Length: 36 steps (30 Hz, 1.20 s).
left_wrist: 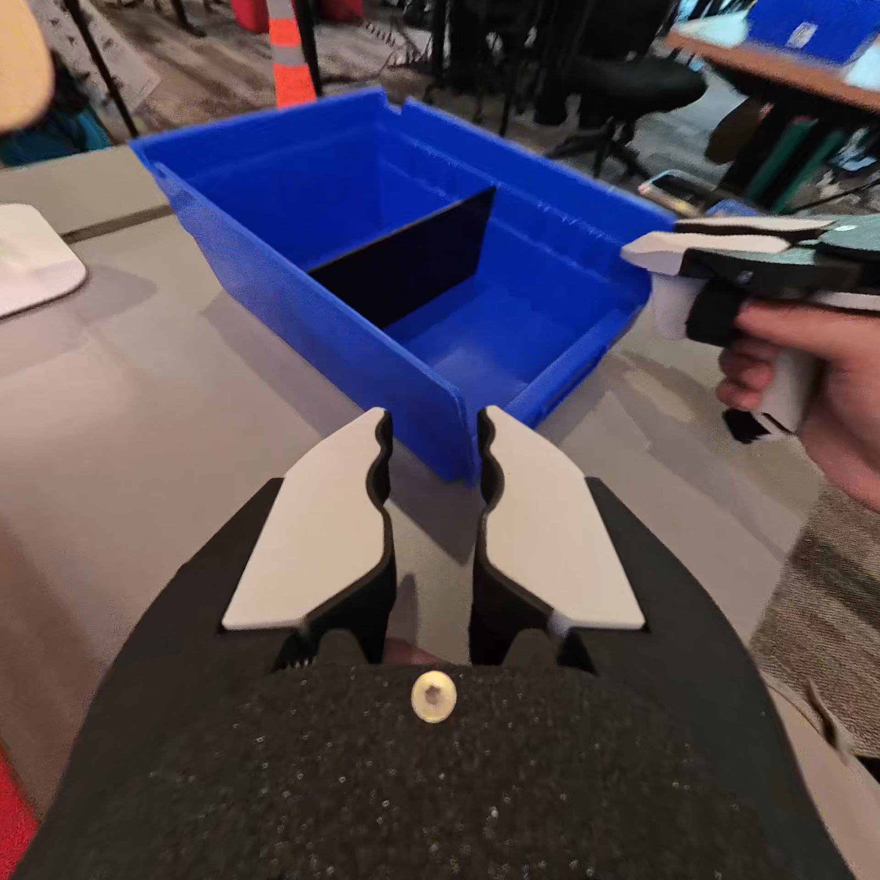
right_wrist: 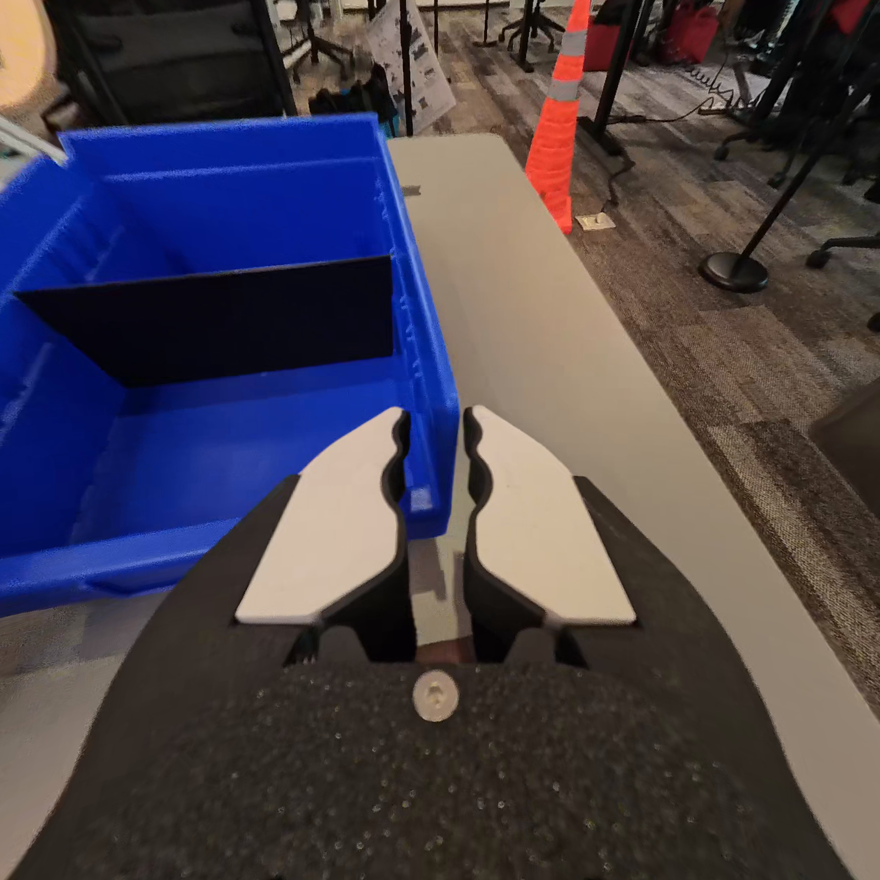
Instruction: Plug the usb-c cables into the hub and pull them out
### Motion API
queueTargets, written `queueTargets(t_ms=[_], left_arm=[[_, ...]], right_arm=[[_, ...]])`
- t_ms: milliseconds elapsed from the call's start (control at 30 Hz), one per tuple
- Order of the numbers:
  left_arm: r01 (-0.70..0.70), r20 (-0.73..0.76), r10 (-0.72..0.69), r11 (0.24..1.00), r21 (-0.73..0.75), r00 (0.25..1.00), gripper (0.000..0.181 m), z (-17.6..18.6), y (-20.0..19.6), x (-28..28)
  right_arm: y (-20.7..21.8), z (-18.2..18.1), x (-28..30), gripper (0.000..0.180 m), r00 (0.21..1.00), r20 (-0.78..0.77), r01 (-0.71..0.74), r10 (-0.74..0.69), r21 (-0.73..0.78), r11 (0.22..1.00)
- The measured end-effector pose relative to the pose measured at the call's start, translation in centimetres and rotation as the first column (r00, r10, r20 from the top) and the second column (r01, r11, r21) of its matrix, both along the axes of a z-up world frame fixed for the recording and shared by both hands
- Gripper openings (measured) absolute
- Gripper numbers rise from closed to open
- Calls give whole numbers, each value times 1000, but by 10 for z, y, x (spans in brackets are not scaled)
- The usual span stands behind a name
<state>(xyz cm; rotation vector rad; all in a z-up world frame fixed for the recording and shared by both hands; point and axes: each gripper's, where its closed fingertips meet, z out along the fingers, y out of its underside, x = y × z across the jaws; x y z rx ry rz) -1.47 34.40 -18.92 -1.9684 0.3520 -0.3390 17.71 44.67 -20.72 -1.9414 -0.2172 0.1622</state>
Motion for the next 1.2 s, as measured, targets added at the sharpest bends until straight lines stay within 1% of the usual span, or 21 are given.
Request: queueTargets(t_ms=[67, 133, 167, 233, 333, 400, 433, 500, 533, 600, 633, 700, 767, 800, 833, 900, 933, 967, 1033, 1100, 1200], left_arm=[[4, 17, -5, 998, 60, 1000, 33, 24, -24, -24], [-31, -1, 32, 990, 140, 999, 34, 47, -51, -61], [-62, -14, 65, 982, 181, 998, 35, 57, -65, -84], [-167, -28, 177, 959, 228, 984, 36, 68, -92, -139], [-370, 48, 371, 890, 267, 927, 42, 77, -132, -235], [-513, 41, 522, 815, 270, 852, 45, 68, -154, -298], [-559, 24, 572, 790, 253, 820, 50, 58, -163, -321], [-601, 11, 612, 773, 203, 791, 52, 34, -174, -347], [-598, 24, 602, 787, 154, 798, 54, 22, -174, -350], [-558, 46, 556, 828, 52, 830, 54, 2, -169, -344], [-556, 55, 554, 831, 21, 831, 53, -5, -167, -343], [-540, 88, 540, 841, -17, 837, 49, -12, -163, -340], [-533, 44, 535, 845, -47, 844, 49, -21, -159, -343], [-546, 5, 547, 835, -61, 837, 46, -27, -158, -348], [-558, -21, 558, 827, -73, 830, 36, -33, -157, -352], [-528, -5, 531, 842, -109, 847, 13, -41, -151, -351], [-533, 10, 537, 839, -112, 844, 13, -42, -149, -354], [-540, 14, 545, 834, -108, 838, 12, -42, -147, -357], [-561, -33, 561, 823, -91, 827, 8, -42, -144, -369], [-582, -56, 580, 807, -94, 813, 3, -42, -143, -383], [-591, -52, 588, 801, -98, 807, 1, -40, -149, -402]], right_arm=[[-10, 18, 4, 23, 1000, -15, 26, -26, 55, 998], [-23, 41, 2, 25, 999, 0, 34, -34, 126, 991], [-30, 52, -6, 26, 1000, 8, 11, -12, 160, 987], [-46, 69, -35, 26, 997, 17, -75, 73, 194, 978], [-78, 86, -104, 26, 965, 17, -261, 263, 188, 947], [-106, 88, -167, 27, 903, -21, -420, 429, 163, 893], [-123, 85, -200, 30, 857, -55, -502, 512, 136, 854], [-158, 73, -265, 39, 750, -139, -643, 647, 78, 762], [-169, 65, -291, 47, 722, -163, -673, 672, 56, 737], [-175, 44, -327, 65, 740, -156, -660, 654, 16, 751], [-176, 32, -340, 70, 758, -142, -645, 637, -15, 764], [-177, 15, -361, 70, 787, -138, -613, 601, -65, 787], [-180, 7, -380, 70, 795, -151, -603, 588, -85, 793], [-178, 5, -386, 64, 808, -141, -586, 572, -89, 805], [-174, 3, -389, 49, 829, -111, -558, 549, -92, 825], [-162, -2, -386, 24, 884, 0, -465, 467, -93, 880], [-158, -3, -383, 8, 902, 53, -423, 428, -88, 902], [-157, -3, -384, 7, 906, 89, -408, 414, -83, 909], [-161, -2, -389, 6, 904, 176, -384, 389, -60, 921], [-168, 2, -397, 6, 910, 233, -350, 342, -11, 937], [-180, 14, -415, 5, 940, 198, -295, 278, 59, 954]])
